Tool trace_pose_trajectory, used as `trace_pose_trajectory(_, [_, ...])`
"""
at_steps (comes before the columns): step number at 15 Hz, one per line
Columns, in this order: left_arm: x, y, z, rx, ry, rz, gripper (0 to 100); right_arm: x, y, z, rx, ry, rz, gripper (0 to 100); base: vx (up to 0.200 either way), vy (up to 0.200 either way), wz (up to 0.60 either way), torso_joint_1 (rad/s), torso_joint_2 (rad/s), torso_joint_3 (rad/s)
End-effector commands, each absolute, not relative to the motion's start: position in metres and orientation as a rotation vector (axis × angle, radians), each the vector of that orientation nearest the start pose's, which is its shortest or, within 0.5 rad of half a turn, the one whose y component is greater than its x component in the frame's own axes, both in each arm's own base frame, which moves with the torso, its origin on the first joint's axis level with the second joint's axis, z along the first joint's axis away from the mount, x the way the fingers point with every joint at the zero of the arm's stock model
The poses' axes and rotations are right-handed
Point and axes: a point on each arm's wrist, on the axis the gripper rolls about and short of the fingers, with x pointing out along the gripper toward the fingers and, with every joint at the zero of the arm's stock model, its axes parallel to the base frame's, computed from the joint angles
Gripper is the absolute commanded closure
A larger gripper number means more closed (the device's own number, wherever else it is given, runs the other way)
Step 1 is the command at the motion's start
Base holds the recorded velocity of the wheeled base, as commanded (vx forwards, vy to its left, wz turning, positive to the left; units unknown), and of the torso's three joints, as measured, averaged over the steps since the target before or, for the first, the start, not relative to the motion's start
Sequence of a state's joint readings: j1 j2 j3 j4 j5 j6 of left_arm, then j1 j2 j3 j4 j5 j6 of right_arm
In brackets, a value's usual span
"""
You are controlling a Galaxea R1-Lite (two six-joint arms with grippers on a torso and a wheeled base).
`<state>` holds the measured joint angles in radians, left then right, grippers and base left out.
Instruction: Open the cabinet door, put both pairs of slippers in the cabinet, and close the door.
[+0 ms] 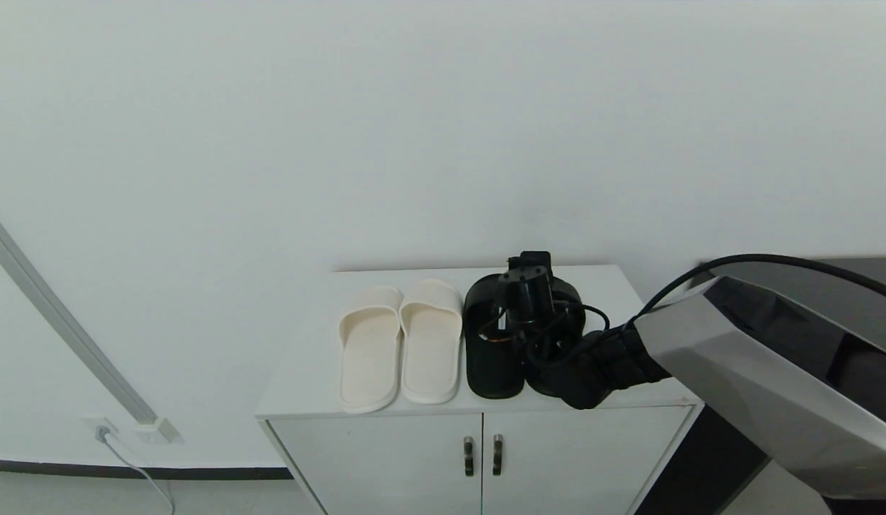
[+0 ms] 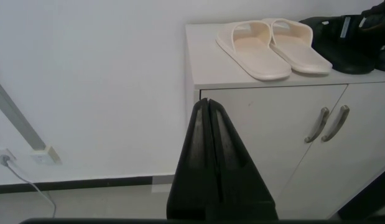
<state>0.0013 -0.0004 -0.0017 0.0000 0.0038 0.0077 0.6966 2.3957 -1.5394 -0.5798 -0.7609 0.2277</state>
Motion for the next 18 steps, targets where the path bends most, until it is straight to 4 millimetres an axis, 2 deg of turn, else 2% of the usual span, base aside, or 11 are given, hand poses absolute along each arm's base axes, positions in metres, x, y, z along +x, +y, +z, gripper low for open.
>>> trace_pose_trajectory(1, [-0.023,0.000,0.076,0.008,-0.002,0.006,100,0.385,0.299,0.089,0.040,0.201,-0.092,100,0.000,0.000,0.00,0.000,0.00,0.000])
trace_pose_trajectory(5, [-0.023,0.000,0.076,0.008,-0.002,0.005,100,0.380,0.299,0.106,0.062,0.177,-0.083,100,0.000,0.000,0.00,0.000,0.00,0.000])
trace_pose_trajectory(8, [-0.023,0.000,0.076,0.008,-0.002,0.002,100,0.356,0.294,0.134,0.076,0.161,-0.055,100,0.000,0.000,0.00,0.000,0.00,0.000])
trace_pose_trajectory(11, [-0.023,0.000,0.076,0.006,-0.002,0.002,100,0.312,0.280,0.155,0.067,0.190,0.049,100,0.000,0.000,0.00,0.000,0.00,0.000])
trace_pose_trajectory(12, [-0.023,0.000,0.076,0.006,-0.002,0.003,100,0.279,0.272,0.162,0.066,0.213,0.187,100,0.000,0.000,0.00,0.000,0.00,0.000])
trace_pose_trajectory(15, [-0.023,0.000,0.076,0.006,-0.002,0.003,100,0.219,0.242,0.163,0.032,0.274,0.388,100,0.000,0.000,0.00,0.000,0.00,0.000])
trace_pose_trajectory(17, [-0.023,0.000,0.076,0.008,-0.002,0.002,100,0.194,0.220,0.169,0.055,0.290,0.554,100,0.000,0.000,0.00,0.000,0.00,0.000])
trace_pose_trajectory(18, [-0.023,0.000,0.076,0.006,-0.002,0.002,100,0.191,0.216,0.167,0.056,0.307,0.603,100,0.000,0.000,0.00,0.000,0.00,0.000])
